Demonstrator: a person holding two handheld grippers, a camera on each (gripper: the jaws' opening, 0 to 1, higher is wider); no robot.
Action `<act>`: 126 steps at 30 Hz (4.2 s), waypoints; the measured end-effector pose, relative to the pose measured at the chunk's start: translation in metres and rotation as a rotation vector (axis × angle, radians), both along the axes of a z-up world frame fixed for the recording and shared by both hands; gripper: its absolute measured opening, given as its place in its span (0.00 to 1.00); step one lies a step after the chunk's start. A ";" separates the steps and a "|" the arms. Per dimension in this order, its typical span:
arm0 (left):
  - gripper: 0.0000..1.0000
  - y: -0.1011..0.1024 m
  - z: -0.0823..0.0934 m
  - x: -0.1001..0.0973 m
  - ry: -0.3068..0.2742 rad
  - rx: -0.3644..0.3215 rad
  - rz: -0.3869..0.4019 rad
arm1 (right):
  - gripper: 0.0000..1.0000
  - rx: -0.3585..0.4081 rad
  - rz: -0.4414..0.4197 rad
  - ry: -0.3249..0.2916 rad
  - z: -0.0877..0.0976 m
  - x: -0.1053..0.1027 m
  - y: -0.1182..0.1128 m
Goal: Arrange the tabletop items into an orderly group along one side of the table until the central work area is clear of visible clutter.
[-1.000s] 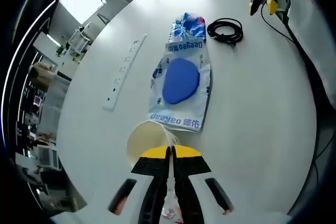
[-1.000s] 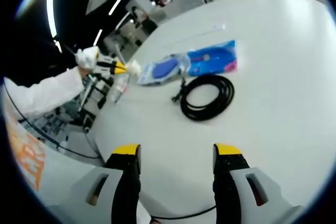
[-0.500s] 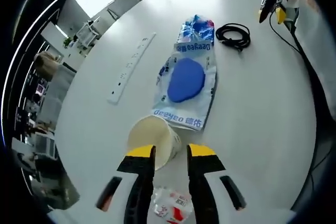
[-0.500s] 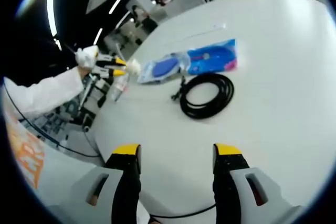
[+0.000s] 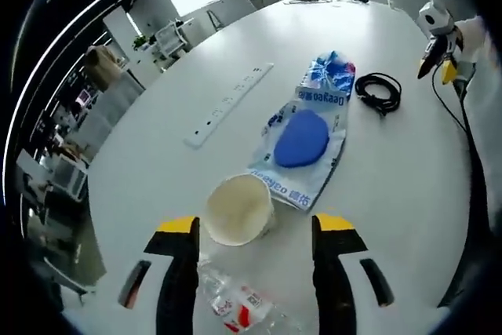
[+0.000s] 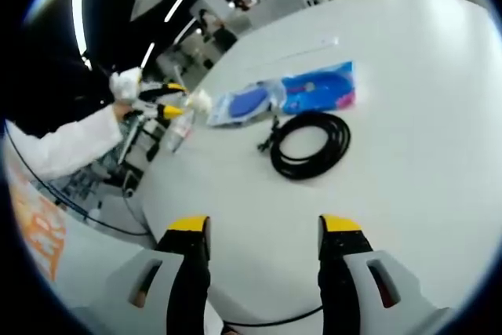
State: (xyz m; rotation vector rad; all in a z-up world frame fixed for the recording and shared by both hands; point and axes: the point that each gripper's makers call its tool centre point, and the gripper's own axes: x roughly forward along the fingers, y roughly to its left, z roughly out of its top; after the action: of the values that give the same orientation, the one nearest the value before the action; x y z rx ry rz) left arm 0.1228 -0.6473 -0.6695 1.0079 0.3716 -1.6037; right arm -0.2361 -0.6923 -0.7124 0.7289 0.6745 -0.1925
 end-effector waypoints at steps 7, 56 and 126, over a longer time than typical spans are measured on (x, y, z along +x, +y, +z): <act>0.73 0.006 0.006 0.001 0.005 -0.043 0.048 | 0.53 -0.001 0.009 -0.002 -0.001 -0.001 0.005; 0.76 0.095 0.001 -0.077 0.347 -0.262 0.606 | 0.09 -0.022 0.049 0.001 0.004 -0.005 0.015; 0.79 0.106 -0.065 0.076 0.188 0.059 0.764 | 0.25 0.064 -0.106 -0.055 0.014 0.003 -0.003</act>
State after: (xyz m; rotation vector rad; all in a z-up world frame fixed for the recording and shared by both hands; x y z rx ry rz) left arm 0.1984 -0.5417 -0.7347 0.6355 0.8245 -0.9897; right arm -0.2334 -0.6956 -0.6982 0.8290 0.5922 -0.2479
